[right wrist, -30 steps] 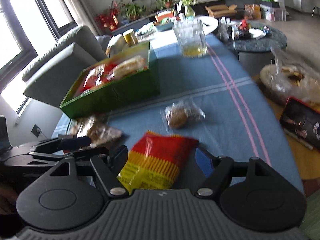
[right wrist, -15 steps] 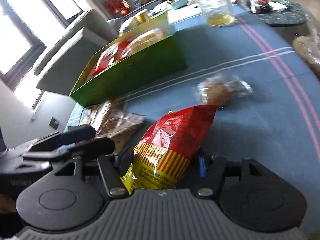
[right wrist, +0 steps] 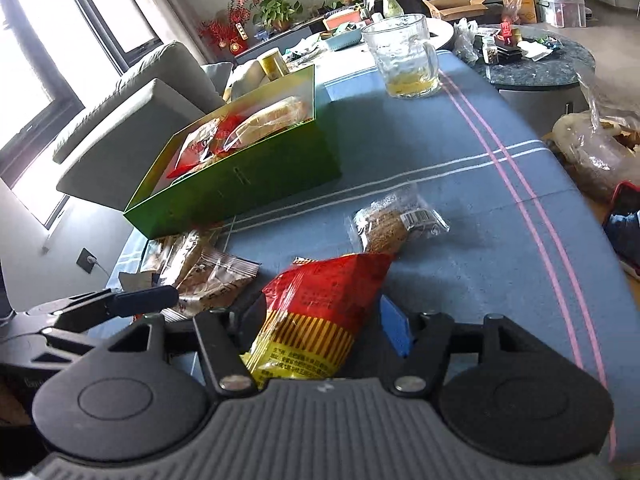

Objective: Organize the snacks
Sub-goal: 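Lift the red-and-yellow bag with the right tool toward the box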

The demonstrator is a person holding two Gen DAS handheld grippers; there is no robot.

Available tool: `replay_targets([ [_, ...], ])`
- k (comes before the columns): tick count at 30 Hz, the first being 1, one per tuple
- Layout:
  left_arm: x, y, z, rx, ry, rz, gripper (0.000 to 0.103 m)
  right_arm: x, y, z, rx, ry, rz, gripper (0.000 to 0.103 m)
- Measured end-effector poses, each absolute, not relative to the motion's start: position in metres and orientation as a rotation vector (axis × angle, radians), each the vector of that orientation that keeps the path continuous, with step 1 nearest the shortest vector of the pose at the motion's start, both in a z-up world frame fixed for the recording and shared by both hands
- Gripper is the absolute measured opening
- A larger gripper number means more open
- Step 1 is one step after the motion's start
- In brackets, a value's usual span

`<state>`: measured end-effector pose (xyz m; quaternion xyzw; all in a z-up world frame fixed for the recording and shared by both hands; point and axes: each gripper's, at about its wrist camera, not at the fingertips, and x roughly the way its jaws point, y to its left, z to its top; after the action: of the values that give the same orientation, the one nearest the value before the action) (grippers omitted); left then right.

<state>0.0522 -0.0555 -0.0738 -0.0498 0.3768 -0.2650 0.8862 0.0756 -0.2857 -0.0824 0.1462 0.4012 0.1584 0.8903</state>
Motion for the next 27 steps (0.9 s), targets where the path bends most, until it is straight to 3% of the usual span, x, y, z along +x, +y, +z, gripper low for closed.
replay_targets([
  [25,0.058,-0.079,-0.091,-0.12,0.866,-0.656,0.083,0.078,-0.281,-0.088,0.285,0.854,0.349,0.059],
  [27,0.058,-0.084,-0.091,-0.126,0.857,-0.677,0.08,0.078,-0.281,-0.088,0.29,0.856,0.357,0.057],
])
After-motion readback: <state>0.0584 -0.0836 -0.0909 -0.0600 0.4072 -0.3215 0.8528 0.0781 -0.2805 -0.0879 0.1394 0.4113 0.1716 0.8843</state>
